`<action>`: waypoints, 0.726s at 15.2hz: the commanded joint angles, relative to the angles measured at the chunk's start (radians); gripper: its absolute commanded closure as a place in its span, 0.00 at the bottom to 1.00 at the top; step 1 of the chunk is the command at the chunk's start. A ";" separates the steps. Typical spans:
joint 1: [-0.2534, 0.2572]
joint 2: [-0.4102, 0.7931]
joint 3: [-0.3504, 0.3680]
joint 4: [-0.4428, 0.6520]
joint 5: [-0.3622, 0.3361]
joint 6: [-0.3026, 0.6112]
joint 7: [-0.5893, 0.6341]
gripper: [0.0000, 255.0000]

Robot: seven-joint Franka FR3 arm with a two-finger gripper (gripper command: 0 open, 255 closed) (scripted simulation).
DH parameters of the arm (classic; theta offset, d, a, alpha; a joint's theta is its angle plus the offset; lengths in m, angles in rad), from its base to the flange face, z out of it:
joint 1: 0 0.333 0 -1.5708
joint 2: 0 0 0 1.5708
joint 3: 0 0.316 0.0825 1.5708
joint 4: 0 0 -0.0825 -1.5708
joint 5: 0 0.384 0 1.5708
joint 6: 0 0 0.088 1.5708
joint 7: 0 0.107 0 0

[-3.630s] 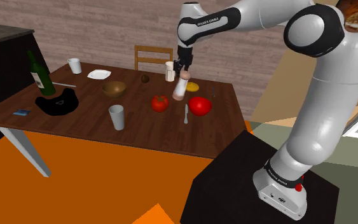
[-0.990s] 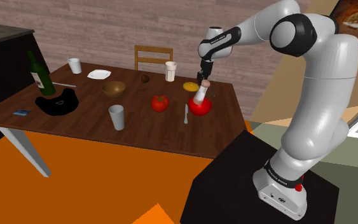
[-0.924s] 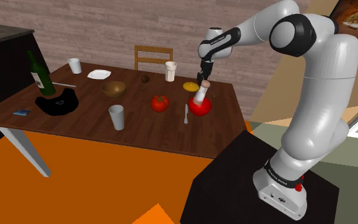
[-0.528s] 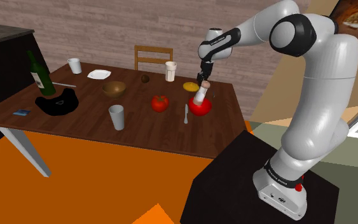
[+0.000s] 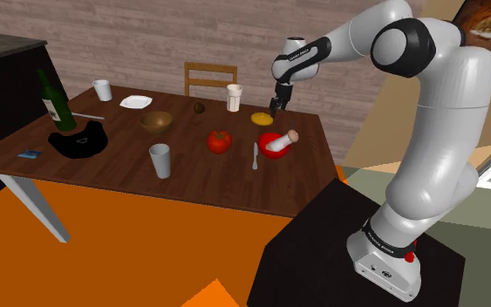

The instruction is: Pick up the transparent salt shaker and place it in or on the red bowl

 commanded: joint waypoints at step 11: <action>0.002 -0.060 0.000 0.031 -0.001 -0.091 -0.001 0.00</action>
